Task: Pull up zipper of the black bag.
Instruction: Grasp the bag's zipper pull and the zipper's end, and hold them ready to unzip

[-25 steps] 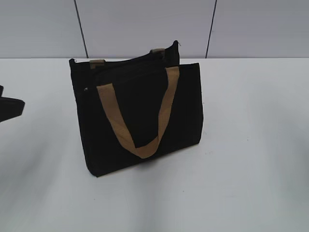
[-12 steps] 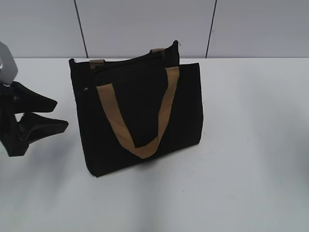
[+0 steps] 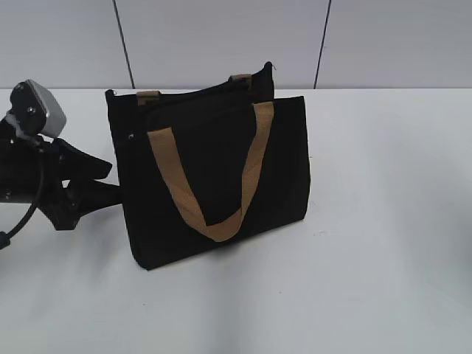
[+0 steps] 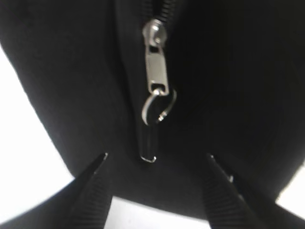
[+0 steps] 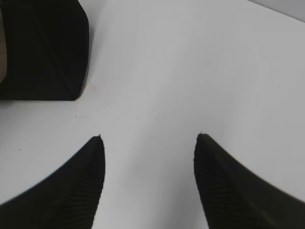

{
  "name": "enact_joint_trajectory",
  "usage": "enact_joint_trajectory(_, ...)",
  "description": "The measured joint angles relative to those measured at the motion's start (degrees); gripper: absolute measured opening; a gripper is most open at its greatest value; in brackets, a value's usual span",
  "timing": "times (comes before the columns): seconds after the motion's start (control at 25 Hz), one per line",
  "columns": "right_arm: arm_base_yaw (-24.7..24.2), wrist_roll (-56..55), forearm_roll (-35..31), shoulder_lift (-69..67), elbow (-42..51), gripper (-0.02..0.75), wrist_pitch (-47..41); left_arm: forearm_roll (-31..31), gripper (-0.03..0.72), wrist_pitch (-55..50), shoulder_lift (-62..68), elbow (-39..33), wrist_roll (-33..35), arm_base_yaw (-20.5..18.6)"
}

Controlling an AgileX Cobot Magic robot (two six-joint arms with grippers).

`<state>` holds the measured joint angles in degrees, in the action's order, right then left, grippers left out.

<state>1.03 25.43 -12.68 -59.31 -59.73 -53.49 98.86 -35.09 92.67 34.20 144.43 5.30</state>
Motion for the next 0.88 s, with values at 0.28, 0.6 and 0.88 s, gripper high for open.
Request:
enact_joint_trajectory(0.28,0.00,0.00,-0.06,0.00,0.00,0.463,0.00,0.32,0.445,-1.74,5.31,3.40,0.24,0.00)
enact_joint_trajectory(0.6,0.00,0.00,-0.11,0.00,0.00,0.463,0.00,0.48,0.442,-3.48,8.68,5.44,0.63,0.14)
enact_joint_trajectory(0.88,0.00,0.00,-0.21,0.00,0.00,0.463,0.00,0.65,0.438,-1.71,11.26,5.61,2.68,3.74)
